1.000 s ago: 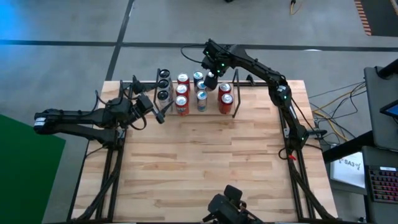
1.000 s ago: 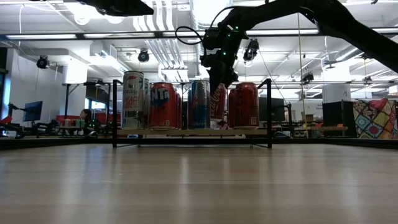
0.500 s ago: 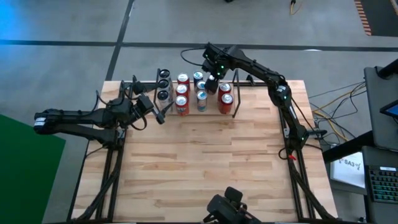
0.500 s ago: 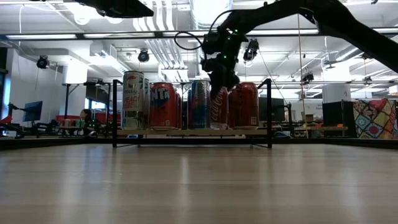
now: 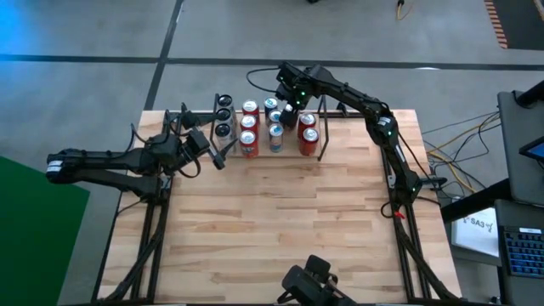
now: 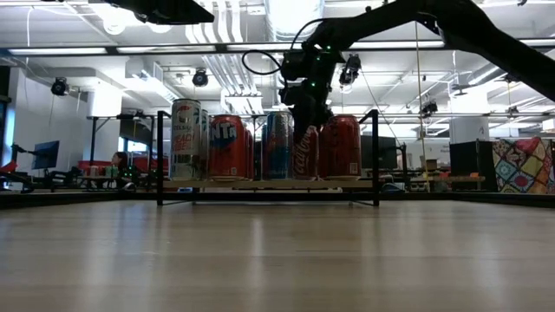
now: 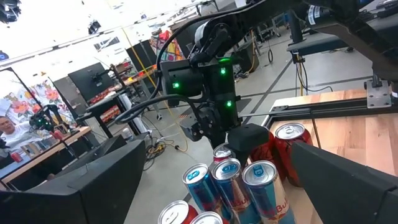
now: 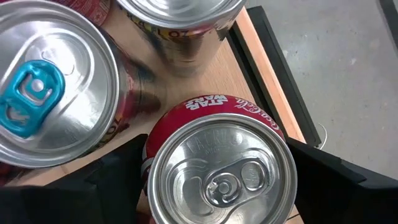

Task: Place canned beverage on shelf
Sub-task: Put the red soda on the shelf aligned with the other red soda cans

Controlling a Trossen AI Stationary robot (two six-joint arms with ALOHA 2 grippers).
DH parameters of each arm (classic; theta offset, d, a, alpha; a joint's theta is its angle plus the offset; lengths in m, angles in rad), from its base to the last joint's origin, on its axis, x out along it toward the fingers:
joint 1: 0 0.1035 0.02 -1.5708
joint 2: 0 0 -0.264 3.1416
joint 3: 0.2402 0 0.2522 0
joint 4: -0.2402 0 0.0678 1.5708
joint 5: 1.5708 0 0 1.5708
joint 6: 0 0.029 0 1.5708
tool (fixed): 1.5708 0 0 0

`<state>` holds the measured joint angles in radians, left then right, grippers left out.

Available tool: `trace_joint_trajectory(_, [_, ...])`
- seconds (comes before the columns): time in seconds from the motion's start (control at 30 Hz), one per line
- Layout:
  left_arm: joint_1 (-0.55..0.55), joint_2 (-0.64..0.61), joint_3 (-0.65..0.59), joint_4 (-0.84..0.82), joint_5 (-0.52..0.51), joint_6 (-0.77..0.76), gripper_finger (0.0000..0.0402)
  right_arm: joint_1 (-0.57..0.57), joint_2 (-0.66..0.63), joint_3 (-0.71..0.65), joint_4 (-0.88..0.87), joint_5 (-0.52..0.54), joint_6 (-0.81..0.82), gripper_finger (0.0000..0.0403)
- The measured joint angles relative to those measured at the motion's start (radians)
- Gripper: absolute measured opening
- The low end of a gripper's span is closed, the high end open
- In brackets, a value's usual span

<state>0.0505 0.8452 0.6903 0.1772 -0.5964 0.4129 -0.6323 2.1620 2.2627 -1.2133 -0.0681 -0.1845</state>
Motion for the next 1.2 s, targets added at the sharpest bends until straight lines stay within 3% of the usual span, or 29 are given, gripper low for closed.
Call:
trace_joint_trajectory(0.83, [0.000,-0.003,0.001,0.002,0.002,-0.019,0.0386,0.008,-0.017,0.053,-0.018,-0.011,0.003,0.0345])
trace_joint_trajectory(1.2, [0.000,-0.002,0.003,-0.004,0.005,-0.064,0.0386,0.008,-0.100,0.092,-0.075,0.037,0.039,0.0324])
